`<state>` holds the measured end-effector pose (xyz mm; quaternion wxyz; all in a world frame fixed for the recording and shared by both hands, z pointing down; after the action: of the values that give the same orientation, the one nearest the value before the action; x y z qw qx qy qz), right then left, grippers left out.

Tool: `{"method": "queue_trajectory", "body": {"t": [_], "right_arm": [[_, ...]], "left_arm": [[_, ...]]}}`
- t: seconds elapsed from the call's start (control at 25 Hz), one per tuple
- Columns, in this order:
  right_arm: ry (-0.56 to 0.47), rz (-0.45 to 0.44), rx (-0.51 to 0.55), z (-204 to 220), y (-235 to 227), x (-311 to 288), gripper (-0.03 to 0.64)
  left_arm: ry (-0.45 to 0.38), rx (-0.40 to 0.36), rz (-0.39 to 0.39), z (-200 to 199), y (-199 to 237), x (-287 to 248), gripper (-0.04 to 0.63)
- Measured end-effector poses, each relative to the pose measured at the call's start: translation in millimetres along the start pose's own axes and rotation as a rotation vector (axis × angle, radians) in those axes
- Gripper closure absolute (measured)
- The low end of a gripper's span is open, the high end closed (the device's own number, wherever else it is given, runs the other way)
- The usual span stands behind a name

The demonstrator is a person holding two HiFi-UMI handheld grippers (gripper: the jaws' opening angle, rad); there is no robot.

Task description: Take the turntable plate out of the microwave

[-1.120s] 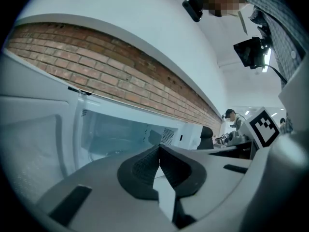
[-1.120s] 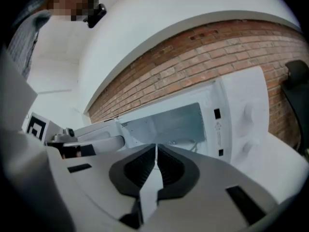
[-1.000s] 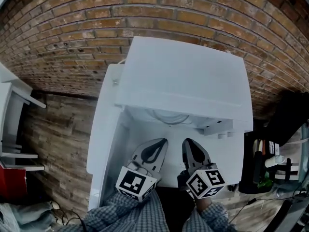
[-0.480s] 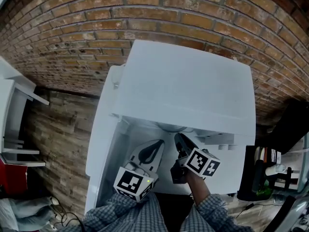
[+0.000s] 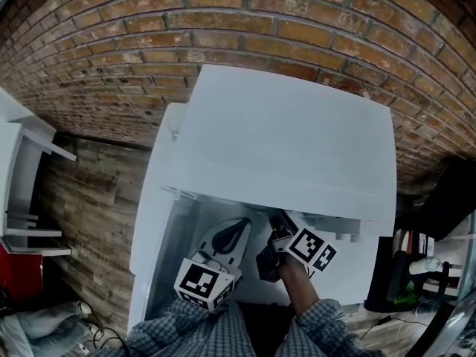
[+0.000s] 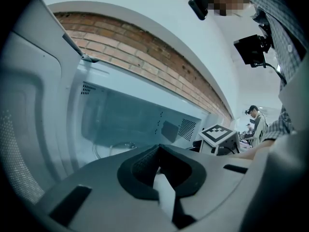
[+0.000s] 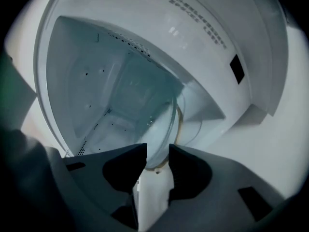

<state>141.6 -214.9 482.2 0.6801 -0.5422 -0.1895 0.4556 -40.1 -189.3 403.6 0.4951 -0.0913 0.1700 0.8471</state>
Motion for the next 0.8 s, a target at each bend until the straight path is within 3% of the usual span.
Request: {"method": "queue_trajectory", "body": {"t": [0.6,0.72,0.8], "right_arm": [[-0.045,0.004,-0.07,-7.3,-4.1,-12.0,0.498],[-0.063,0.018,-0.094,-5.6,-8.2,-10.7,0.563],[-0.09,0.003,-0.121,-3.3,-10.1,-9.5,0.569]], "left_arm": [[0.044,0.032,0.006,8.4,3.6,-5.3,0.586],[0.054,0.063,0.001,11.0,5.7,-4.3,0.586],[0.064,0.086,-0.003,13.5,7.5,-3.5,0.586]]}}
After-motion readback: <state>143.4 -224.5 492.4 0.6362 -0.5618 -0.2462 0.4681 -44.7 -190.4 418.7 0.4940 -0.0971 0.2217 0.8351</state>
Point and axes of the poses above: the fingertips, and each gripper's own axes: x backward along the fingers, y to its left, z out of its underside, the point moved 10 cm from there along x, backward along the fingers, and after that the axes turned 13 degrees about -z, right-handed, at the moved point
